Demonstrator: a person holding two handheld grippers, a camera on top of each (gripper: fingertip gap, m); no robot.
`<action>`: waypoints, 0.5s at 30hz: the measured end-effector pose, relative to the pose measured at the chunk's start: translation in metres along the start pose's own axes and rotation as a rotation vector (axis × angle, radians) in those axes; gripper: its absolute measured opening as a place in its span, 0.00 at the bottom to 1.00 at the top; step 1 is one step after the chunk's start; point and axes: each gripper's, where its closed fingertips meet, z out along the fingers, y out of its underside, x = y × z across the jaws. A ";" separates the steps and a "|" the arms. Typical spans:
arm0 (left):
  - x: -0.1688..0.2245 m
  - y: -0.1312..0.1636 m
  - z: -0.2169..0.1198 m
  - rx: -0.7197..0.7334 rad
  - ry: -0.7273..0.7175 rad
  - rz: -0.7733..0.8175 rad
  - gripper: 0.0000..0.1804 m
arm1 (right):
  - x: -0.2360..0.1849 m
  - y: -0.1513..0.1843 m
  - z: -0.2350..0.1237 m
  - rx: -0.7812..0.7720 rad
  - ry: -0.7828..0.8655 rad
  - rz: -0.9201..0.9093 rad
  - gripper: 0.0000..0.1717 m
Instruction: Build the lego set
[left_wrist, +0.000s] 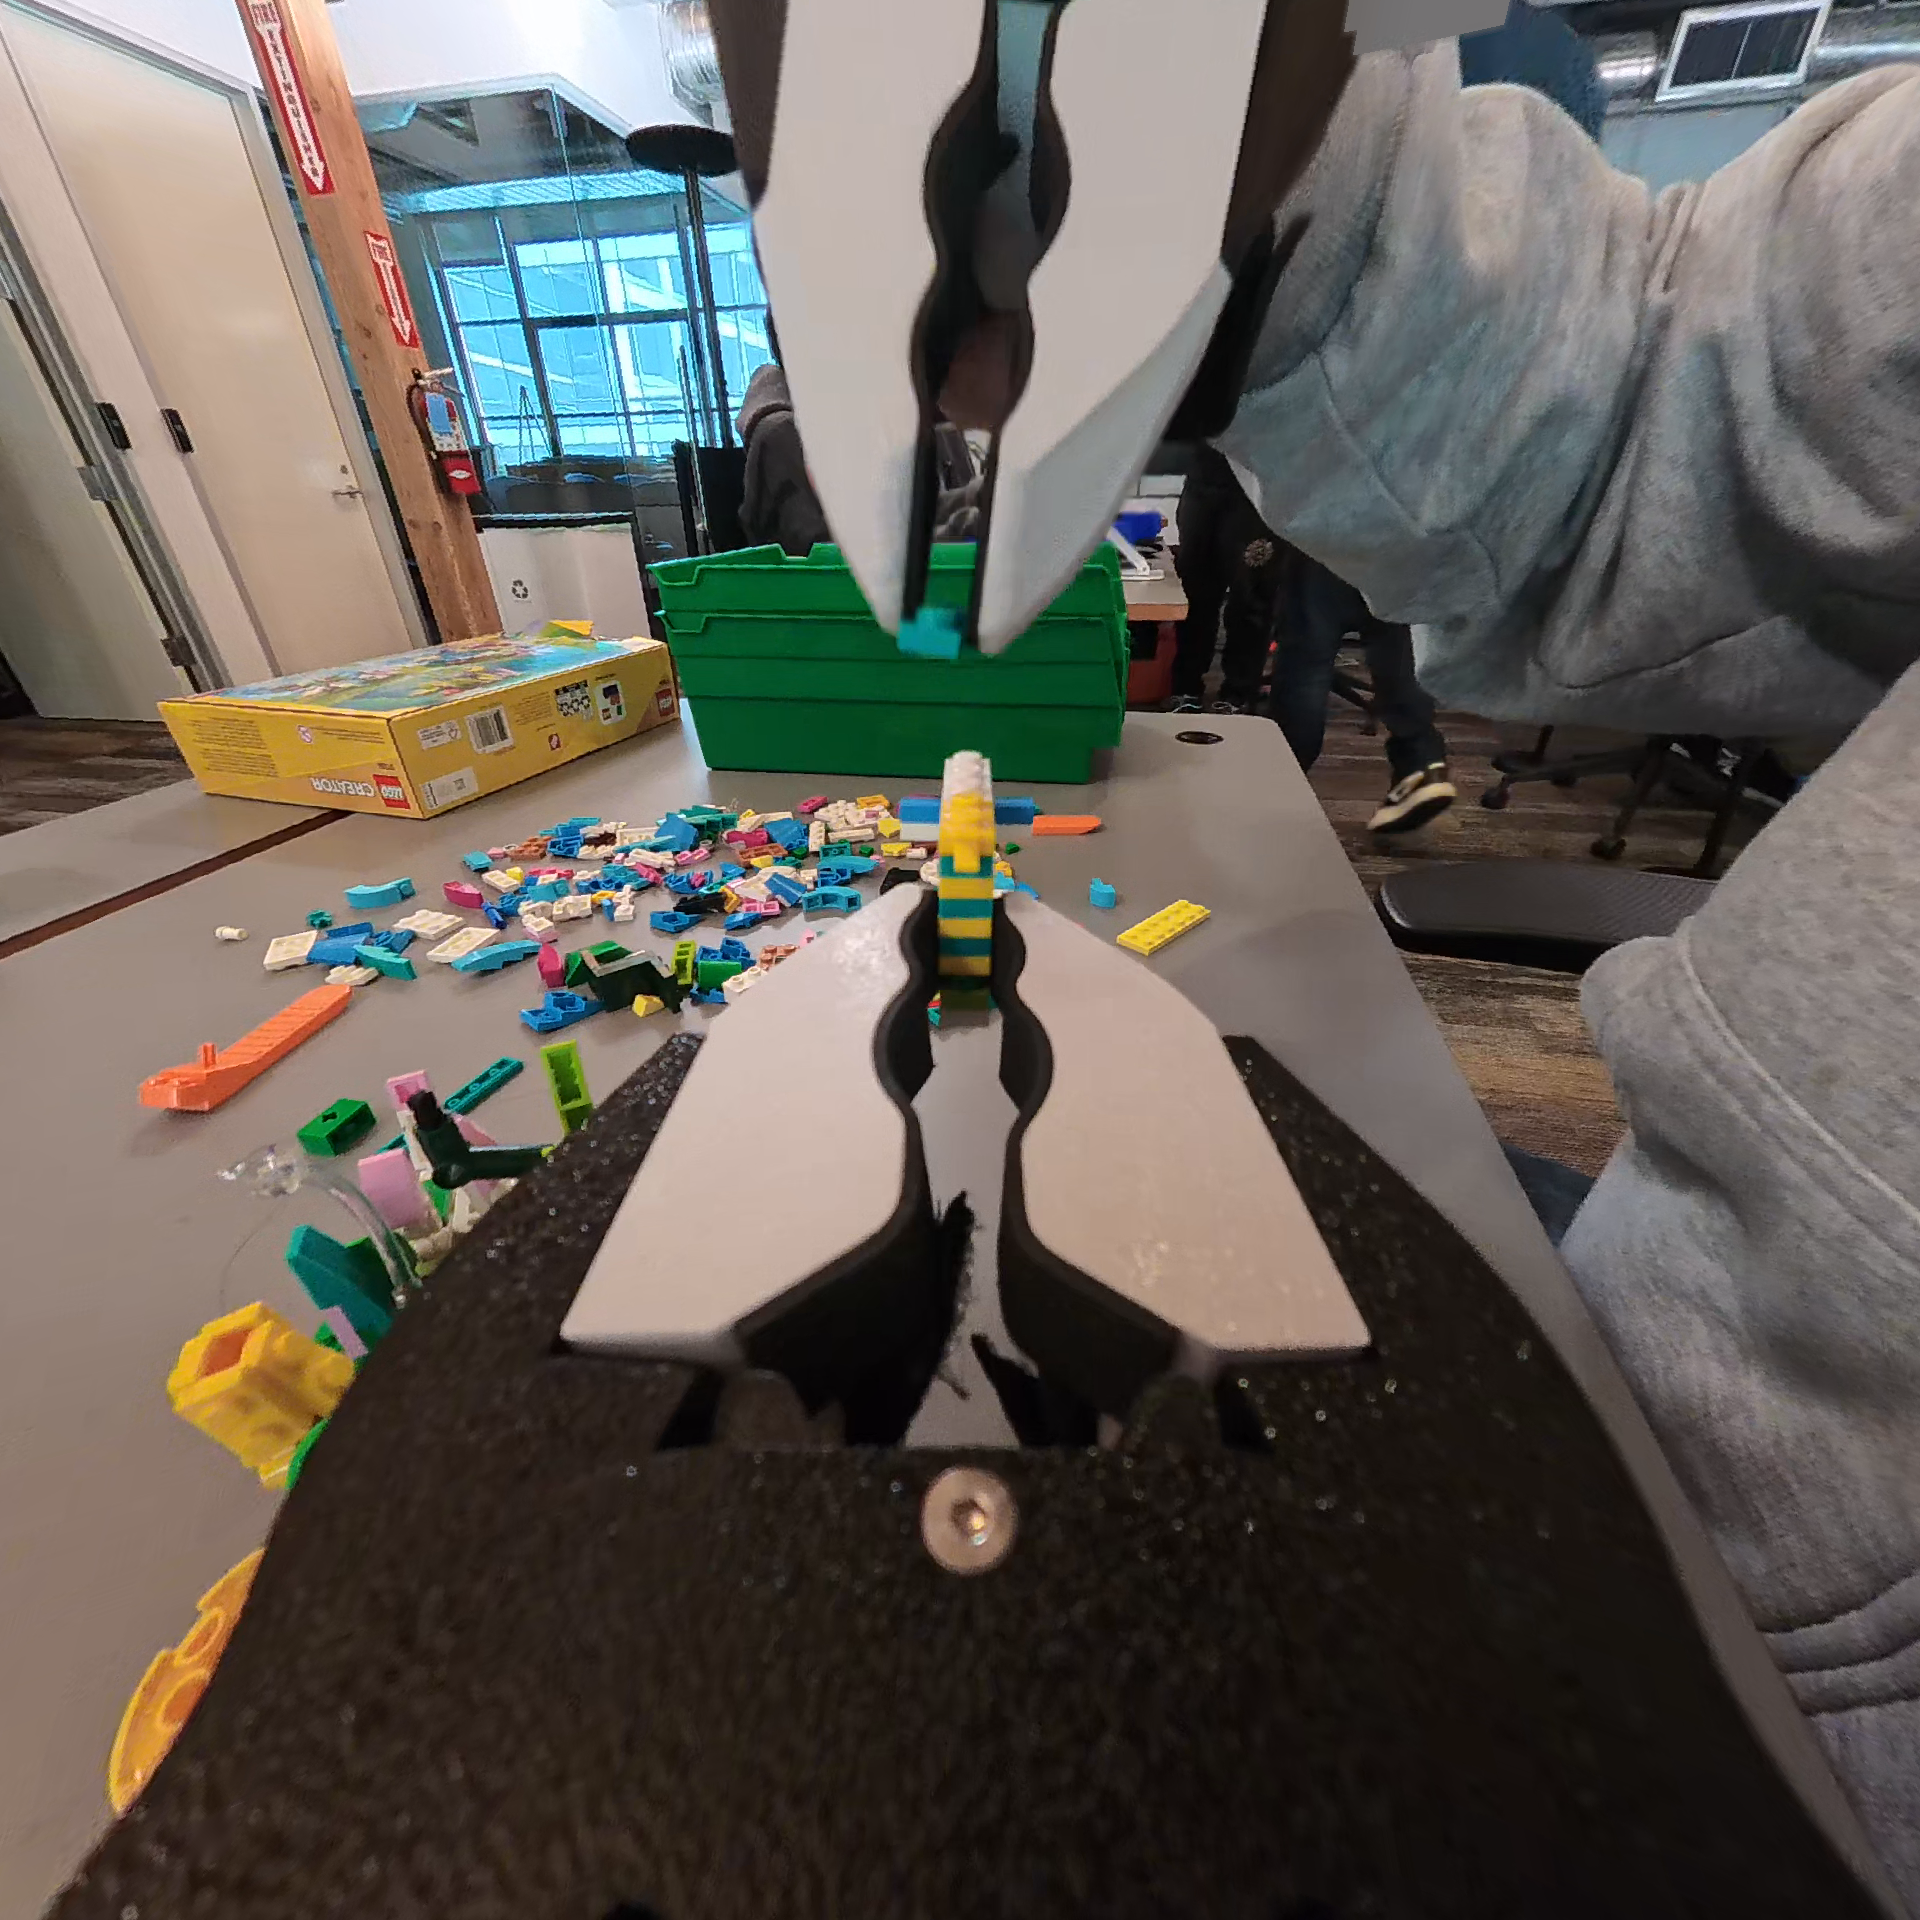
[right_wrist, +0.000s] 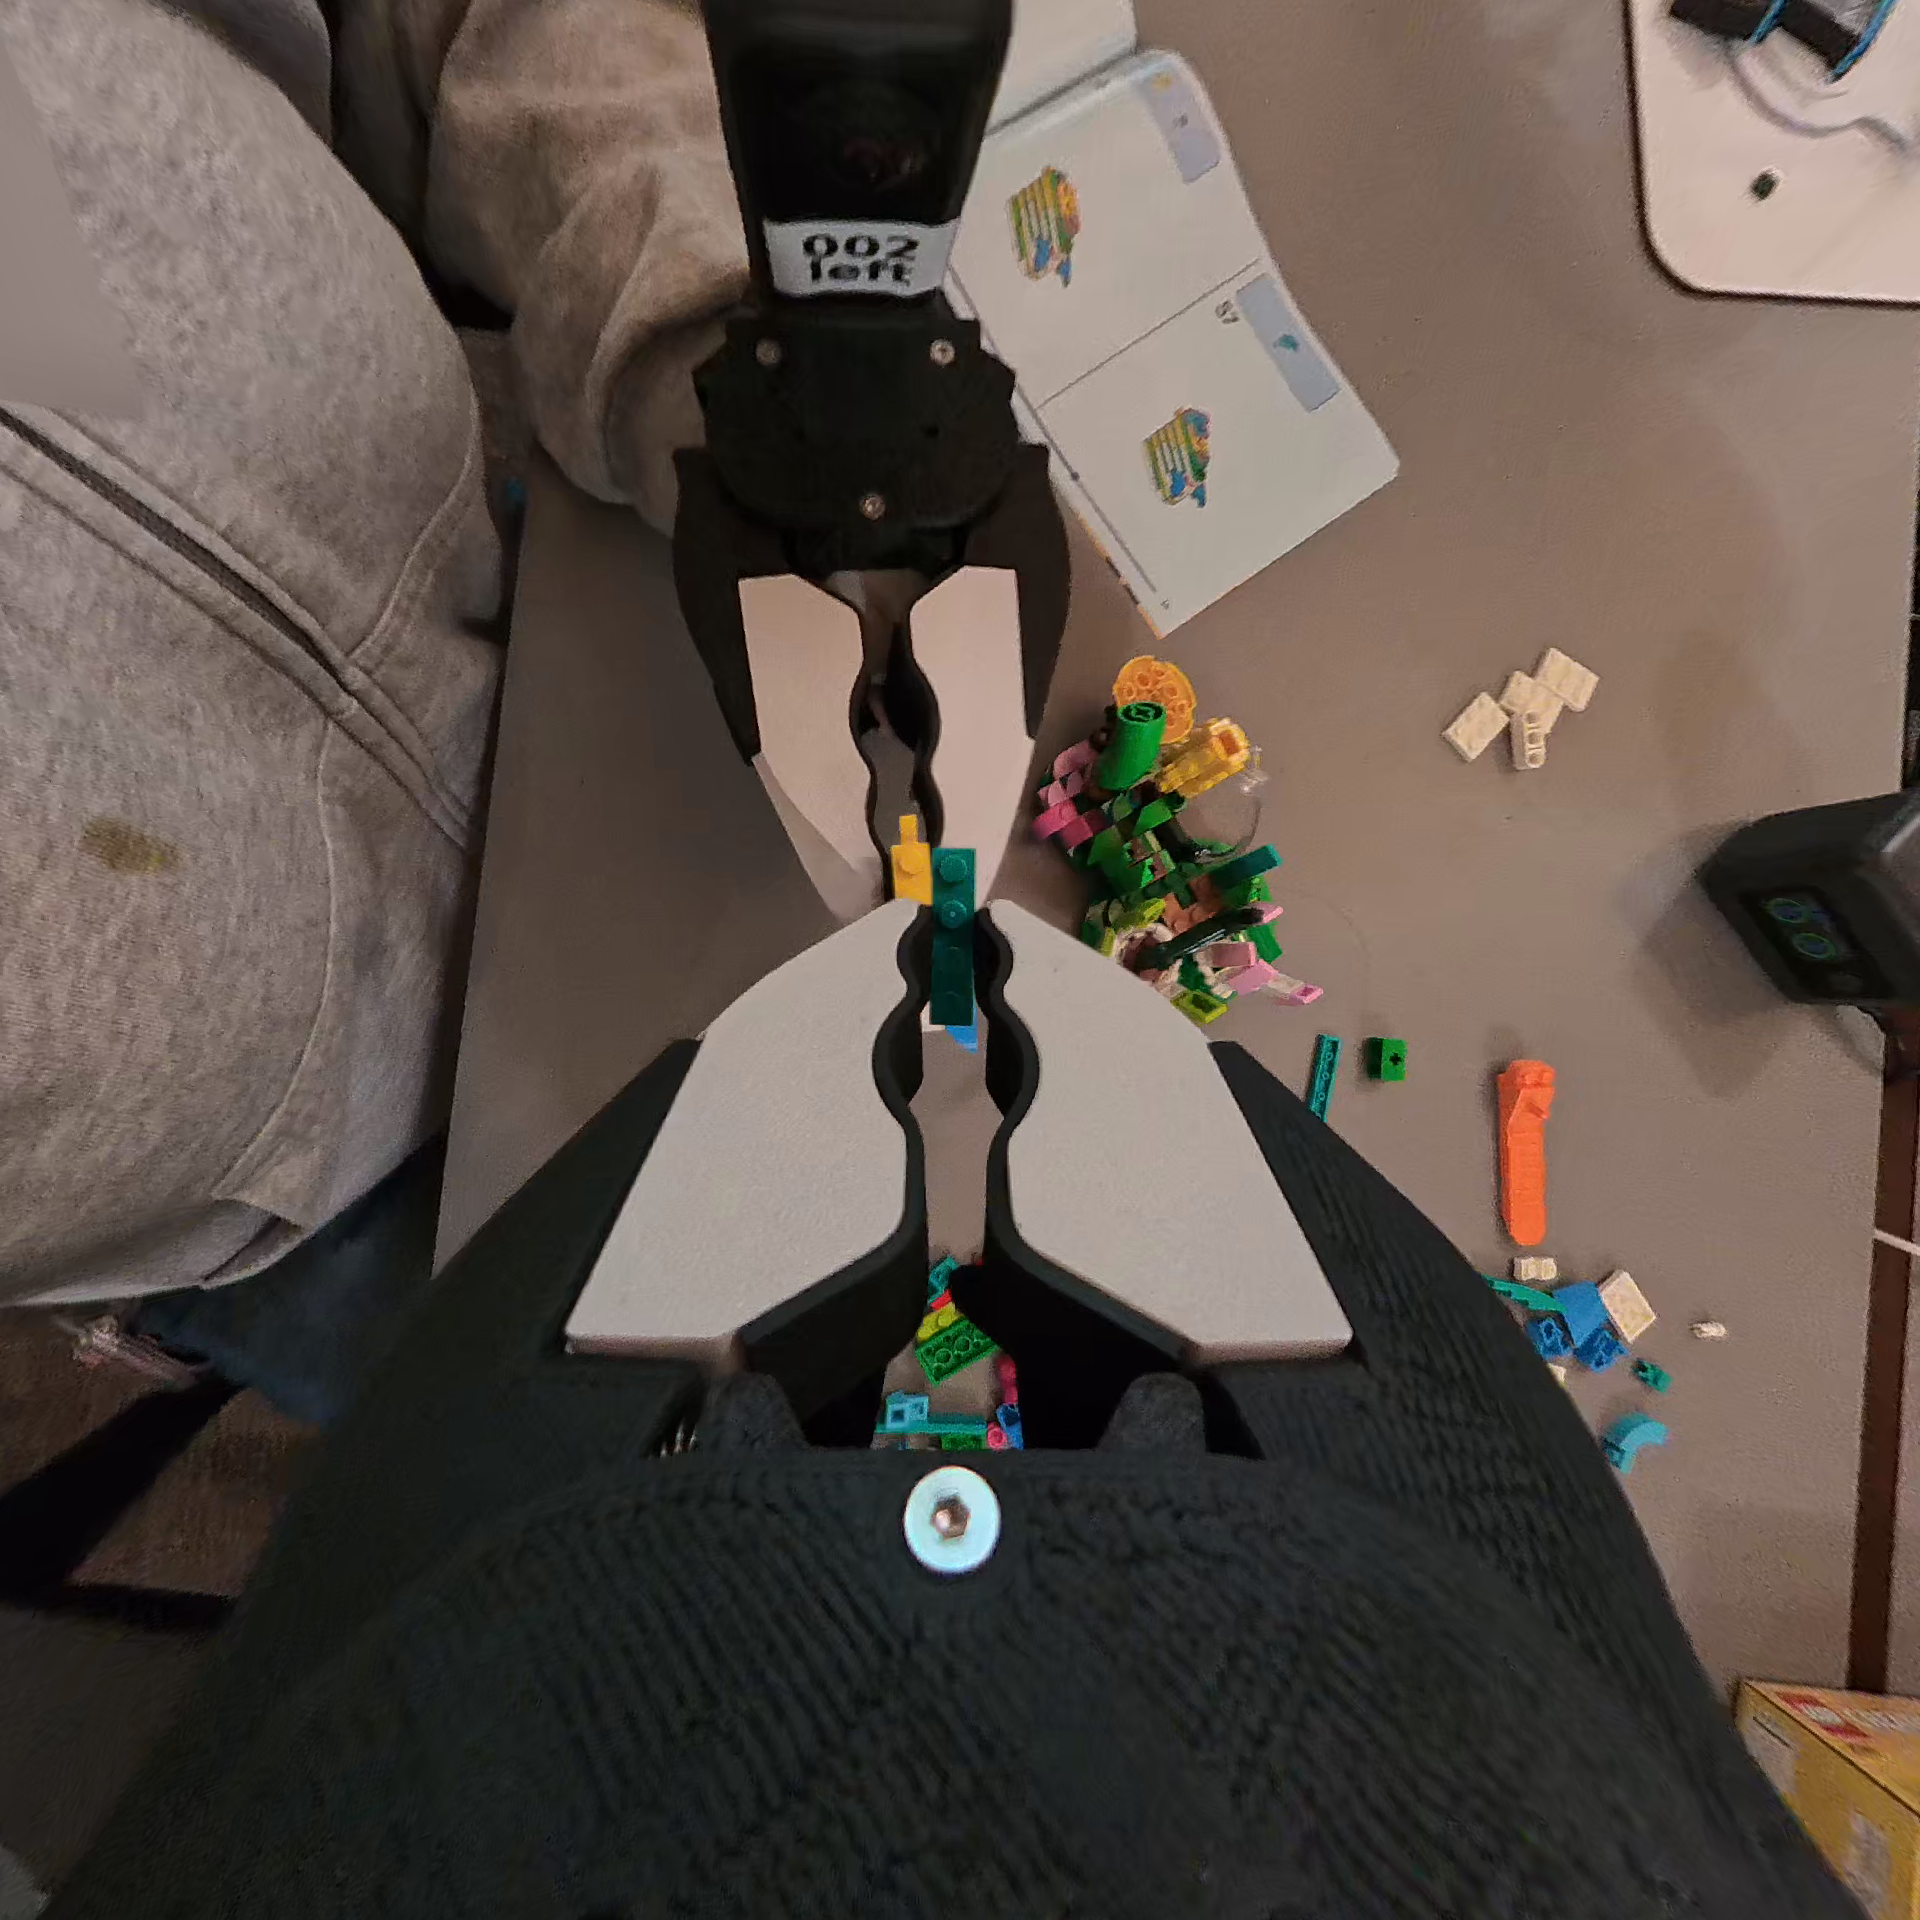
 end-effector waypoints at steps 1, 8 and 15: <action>0.000 0.000 0.000 -0.001 0.000 0.002 0.05 | -0.002 0.001 0.003 -0.014 -0.007 -0.013 0.03; 0.001 0.000 0.000 0.003 0.000 0.009 0.05 | -0.009 0.004 0.016 -0.053 -0.048 -0.035 0.03; 0.002 0.000 0.000 0.001 0.003 0.018 0.05 | -0.012 0.007 0.021 -0.067 -0.063 -0.037 0.03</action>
